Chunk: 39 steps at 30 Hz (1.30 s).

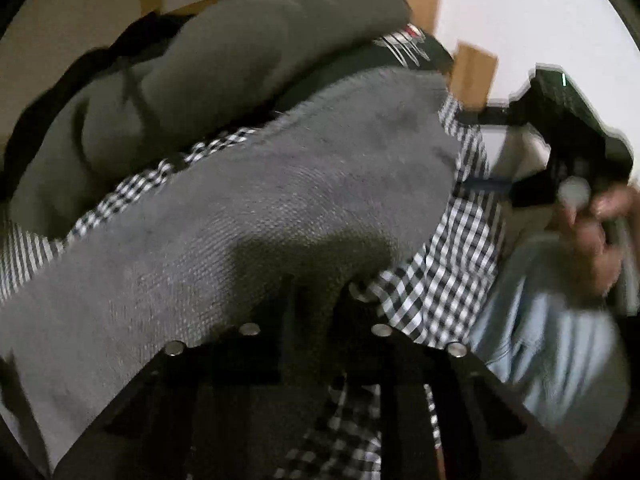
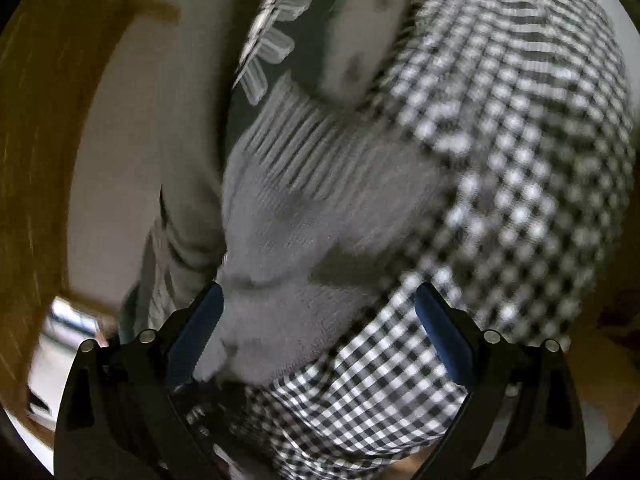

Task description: Fold large clothes

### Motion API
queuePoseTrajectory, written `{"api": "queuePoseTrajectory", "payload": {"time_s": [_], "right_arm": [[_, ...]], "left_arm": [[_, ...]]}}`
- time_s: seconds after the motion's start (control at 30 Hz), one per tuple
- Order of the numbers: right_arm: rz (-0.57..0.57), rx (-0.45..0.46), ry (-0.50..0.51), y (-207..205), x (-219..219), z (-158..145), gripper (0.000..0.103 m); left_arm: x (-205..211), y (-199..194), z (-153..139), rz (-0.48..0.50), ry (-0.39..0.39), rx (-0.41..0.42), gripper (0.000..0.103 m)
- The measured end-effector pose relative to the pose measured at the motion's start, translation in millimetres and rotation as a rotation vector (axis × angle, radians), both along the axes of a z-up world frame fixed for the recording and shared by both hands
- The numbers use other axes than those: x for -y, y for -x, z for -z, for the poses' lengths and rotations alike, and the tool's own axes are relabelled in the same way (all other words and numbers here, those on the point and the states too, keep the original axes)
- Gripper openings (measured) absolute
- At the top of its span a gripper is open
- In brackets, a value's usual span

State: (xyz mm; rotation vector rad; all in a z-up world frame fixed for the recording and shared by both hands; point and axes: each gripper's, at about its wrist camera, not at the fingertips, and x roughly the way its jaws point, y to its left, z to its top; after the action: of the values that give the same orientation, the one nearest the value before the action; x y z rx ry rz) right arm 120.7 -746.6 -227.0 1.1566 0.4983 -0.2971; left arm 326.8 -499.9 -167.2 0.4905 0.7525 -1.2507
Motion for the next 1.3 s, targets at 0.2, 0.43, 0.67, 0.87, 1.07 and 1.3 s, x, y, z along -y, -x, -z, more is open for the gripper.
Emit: {"api": "queuePoseTrajectory", "payload": {"time_s": [0.2,0.43,0.67,0.87,1.07,1.3], "right_arm": [[-0.069,0.0,-0.043,-23.4,1.3,23.9,0.047],[0.04,0.256,0.263,7.2,9.1,-51.9,0.009],[-0.177,0.308,0.681,-19.0,-60.7,-116.2,0.009],[-0.391,0.259,0.966,-62.5,-144.4,-134.6,0.009],[-0.585,0.238,1.17,-83.7,-207.7,-131.9,0.009],[-0.653,0.23,1.231,-83.4,-225.6,-136.3,0.009]], "left_arm": [[-12.0,-4.1,-15.5,-0.033,0.047,-0.029,0.015],[-15.6,11.0,-4.2,-0.009,0.005,0.024,0.062],[-64.1,-16.2,-89.6,-0.08,0.301,-0.058,0.093],[-70.5,-89.2,-152.9,0.02,0.342,-0.557,0.097],[-57.0,-85.2,-172.4,0.192,0.101,-0.481,0.097],[-53.1,-62.0,-145.6,0.31,-0.234,-0.292,0.094]]}}
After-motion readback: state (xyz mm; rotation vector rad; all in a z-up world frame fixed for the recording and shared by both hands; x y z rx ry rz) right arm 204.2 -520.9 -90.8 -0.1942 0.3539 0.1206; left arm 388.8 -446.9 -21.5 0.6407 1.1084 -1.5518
